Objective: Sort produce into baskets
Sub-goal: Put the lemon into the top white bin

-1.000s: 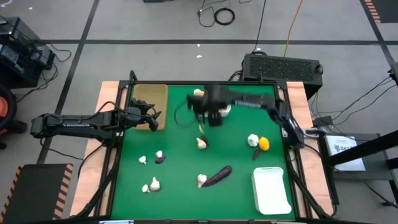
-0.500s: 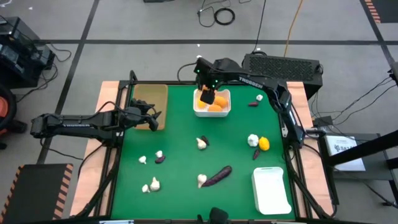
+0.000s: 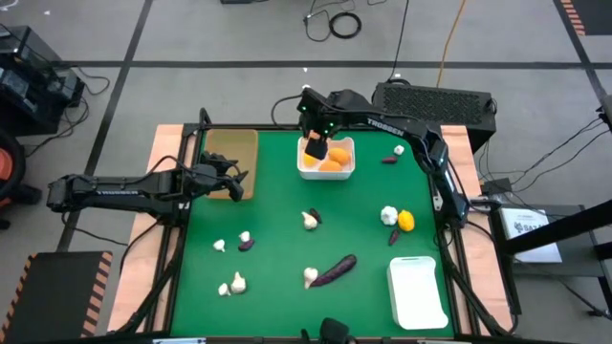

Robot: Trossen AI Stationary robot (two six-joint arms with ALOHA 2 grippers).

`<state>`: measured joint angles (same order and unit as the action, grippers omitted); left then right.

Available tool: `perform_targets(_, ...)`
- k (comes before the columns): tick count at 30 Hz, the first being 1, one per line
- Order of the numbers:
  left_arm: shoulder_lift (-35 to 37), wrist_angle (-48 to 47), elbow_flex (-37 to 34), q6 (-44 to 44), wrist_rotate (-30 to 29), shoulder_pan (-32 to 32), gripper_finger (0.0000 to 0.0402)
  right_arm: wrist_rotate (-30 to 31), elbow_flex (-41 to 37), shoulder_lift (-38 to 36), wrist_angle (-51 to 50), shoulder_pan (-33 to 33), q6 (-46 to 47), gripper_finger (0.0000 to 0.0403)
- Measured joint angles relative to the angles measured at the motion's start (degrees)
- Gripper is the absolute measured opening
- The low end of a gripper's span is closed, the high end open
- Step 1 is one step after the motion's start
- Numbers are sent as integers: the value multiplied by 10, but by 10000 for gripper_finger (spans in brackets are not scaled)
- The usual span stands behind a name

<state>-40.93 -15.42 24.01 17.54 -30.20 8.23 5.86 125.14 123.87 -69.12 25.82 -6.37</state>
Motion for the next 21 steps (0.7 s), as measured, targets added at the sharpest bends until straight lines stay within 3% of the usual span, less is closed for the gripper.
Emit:
perform_targets(13,0,-1,0,2,2,0,246,0,0,0,-9,-1,19,304)
perform_targets(21,0,-1,0,1,2,0,246,-48,-2,0,-216,-29,94,304)
